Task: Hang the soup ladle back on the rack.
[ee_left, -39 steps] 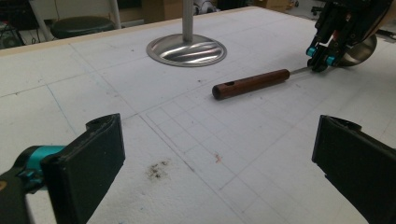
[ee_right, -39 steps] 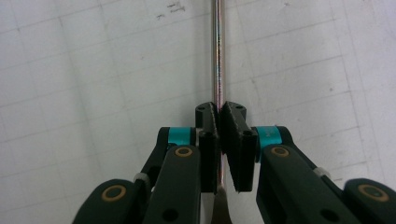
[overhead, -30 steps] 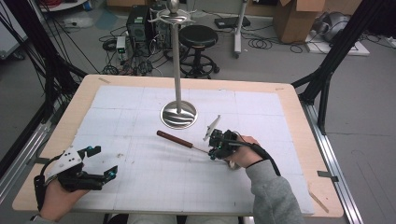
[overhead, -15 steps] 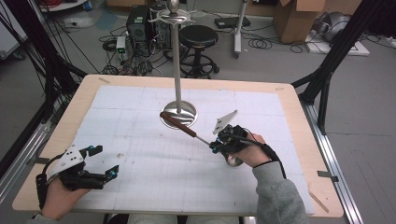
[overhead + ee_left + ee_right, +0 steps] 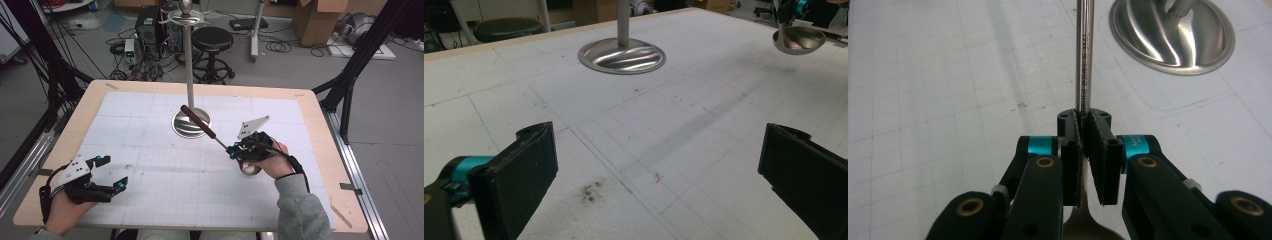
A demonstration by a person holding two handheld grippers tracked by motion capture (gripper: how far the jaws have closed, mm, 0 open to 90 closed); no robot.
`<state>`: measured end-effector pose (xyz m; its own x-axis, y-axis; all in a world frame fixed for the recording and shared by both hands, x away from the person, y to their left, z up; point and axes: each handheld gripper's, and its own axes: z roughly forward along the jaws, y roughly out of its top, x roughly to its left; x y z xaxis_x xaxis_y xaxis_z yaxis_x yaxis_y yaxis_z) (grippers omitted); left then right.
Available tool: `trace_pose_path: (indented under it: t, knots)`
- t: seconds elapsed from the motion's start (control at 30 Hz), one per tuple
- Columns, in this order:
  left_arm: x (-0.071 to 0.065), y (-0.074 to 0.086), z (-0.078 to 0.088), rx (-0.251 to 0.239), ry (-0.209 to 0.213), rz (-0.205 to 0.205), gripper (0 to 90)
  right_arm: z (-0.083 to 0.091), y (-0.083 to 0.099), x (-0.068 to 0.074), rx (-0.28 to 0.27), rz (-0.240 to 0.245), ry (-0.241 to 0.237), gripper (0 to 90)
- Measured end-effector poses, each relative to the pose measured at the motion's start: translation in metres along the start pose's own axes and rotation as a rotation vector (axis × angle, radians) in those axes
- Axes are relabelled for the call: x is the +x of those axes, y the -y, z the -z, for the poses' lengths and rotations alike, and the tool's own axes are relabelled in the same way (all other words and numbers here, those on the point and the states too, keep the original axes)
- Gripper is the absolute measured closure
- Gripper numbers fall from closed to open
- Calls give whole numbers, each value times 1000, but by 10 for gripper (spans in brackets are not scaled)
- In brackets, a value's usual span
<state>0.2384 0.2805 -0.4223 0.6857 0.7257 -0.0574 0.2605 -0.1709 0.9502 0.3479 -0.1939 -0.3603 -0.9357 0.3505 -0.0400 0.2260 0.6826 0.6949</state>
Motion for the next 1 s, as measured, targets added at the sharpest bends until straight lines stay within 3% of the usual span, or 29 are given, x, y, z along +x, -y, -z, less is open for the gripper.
trace_pose_path:
  t: [0.47, 1.0]
  knots:
    - [0, 1, -1, 6, 6, 5, 31, 11, 3, -4, -112, -12, 34, 841]
    - [0, 1, -1, 7, 5, 3, 31, 34, 5, -5, -357, -75, 121, 841]
